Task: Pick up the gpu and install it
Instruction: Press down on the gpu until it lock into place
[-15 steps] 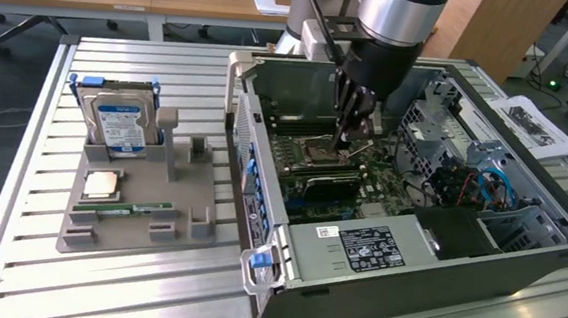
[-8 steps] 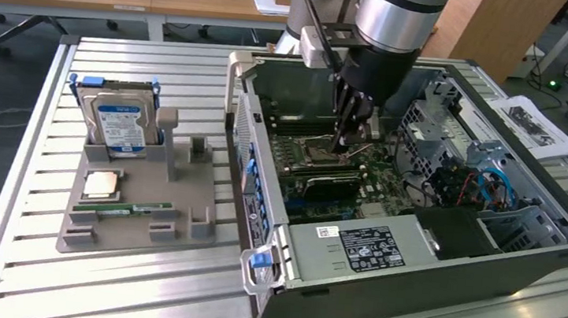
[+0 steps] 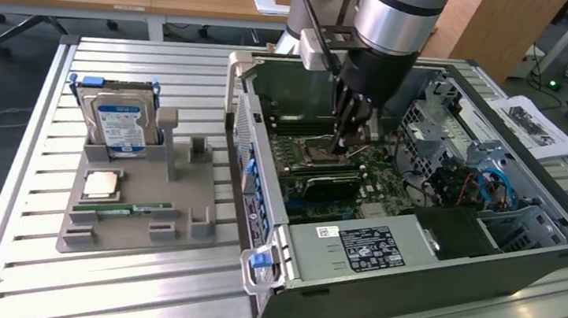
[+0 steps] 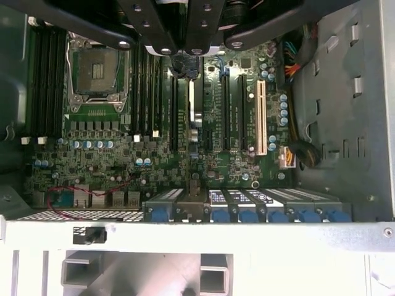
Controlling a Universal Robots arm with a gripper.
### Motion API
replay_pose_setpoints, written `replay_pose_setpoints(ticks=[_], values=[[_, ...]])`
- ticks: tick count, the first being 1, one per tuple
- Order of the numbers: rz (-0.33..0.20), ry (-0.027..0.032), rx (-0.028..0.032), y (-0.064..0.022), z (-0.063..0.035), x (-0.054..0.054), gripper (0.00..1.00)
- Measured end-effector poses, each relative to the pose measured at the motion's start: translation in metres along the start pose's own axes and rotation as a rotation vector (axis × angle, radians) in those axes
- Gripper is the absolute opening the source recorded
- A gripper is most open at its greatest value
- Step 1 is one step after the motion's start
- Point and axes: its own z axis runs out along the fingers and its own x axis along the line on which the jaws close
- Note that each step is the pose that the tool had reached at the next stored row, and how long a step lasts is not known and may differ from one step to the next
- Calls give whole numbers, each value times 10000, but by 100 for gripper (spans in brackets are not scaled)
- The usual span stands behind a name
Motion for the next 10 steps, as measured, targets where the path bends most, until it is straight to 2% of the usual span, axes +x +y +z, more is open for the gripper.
replay_pose_setpoints(ticks=[10], values=[[0,0,0,1,151,5,11]])
